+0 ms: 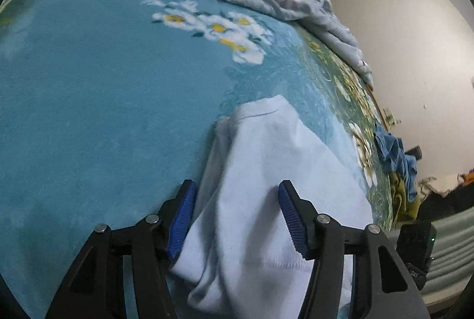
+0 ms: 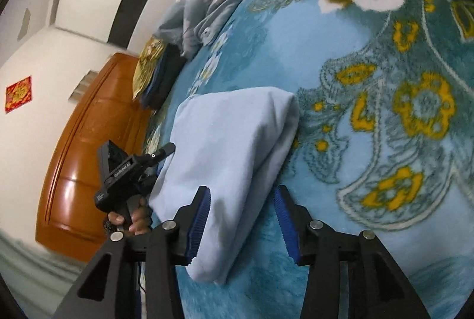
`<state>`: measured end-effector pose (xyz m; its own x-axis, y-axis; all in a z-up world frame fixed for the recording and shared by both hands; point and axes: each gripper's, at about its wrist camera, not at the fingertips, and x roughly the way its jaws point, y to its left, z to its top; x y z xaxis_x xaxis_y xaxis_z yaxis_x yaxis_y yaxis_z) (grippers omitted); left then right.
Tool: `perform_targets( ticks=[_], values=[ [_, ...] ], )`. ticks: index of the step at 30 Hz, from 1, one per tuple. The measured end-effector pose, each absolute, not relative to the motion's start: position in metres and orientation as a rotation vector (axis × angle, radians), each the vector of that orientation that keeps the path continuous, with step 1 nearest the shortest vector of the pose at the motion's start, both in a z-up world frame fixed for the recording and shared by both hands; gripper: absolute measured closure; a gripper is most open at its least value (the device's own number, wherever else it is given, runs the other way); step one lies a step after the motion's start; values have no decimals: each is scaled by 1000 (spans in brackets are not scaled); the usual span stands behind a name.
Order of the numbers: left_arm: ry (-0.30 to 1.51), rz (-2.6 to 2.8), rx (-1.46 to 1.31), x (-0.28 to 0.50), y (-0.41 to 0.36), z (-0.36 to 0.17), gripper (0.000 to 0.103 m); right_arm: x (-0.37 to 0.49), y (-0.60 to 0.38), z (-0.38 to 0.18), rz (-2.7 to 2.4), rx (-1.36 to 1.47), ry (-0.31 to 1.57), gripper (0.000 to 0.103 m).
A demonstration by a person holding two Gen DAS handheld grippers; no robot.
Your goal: Fold clothes
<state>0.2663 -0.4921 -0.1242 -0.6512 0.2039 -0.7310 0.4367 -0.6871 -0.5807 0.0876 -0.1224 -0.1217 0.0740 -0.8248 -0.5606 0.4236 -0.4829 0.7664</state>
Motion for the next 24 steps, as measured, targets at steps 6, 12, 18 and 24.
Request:
perform_targets(
  ticks=[6,12,18,24],
  values=[
    [1163,-2498,1213,267,-487,-124,55,87,-123,-123,-1580,1350,-515,54],
    [1225,-2452,1134,279,-487,-124,90,81,-118,-131,-1563,1377,-542,90],
    [1224,-2457,1045,304,-460,-100,93,50,-126,-113,-1450,1327,-427,96],
    [1242,-2473,1036,335,-430,-97,93,20,-134,-100,-1396,1330,-253,96]
  ],
)
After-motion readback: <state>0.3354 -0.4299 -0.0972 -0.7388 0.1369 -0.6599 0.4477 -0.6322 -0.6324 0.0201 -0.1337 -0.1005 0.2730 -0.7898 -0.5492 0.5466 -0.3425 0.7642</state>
